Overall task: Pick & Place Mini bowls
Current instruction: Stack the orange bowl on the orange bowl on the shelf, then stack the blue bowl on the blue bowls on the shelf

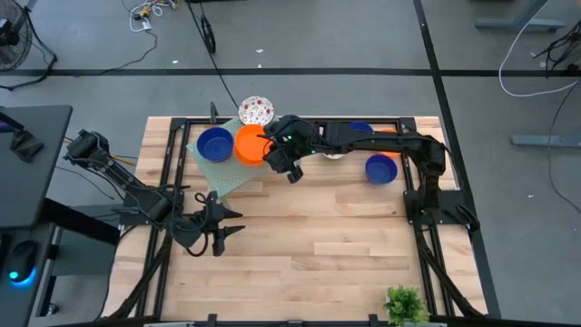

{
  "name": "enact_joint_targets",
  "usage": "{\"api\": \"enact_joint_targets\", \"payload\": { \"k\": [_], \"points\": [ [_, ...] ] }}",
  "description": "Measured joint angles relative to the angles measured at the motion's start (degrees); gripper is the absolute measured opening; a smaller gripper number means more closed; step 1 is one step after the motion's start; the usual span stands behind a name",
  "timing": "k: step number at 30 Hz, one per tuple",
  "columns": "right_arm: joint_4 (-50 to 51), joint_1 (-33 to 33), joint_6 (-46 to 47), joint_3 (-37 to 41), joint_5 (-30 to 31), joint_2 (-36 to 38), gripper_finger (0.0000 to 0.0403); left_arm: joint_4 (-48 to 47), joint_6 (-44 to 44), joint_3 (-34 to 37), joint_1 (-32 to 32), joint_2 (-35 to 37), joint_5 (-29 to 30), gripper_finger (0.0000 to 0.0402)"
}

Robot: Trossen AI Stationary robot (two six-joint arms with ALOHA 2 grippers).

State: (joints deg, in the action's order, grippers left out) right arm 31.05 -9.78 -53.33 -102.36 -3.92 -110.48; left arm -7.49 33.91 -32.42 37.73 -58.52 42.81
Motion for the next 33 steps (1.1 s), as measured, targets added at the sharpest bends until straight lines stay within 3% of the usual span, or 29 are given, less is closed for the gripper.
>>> {"api": "enact_joint_targets", "payload": {
  "k": [17,28,33],
  "points": [
    [-4.1,-0.5,1.9,2.6,0.0,0.1,0.0030,0.0,0.0,0.0,0.0,0.0,0.0,0.0174],
    [-4.0,-0.3,3.1,2.6,0.2,1.4,0.0149,0.0,0.1,0.0,0.0,0.0,-0.7,0.0174],
    [4.3,-0.1,7.2,2.5,0.3,4.5,0.0171,0.0,0.1,0.0,0.0,0.0,-0.9,0.0174]
  ]
}}
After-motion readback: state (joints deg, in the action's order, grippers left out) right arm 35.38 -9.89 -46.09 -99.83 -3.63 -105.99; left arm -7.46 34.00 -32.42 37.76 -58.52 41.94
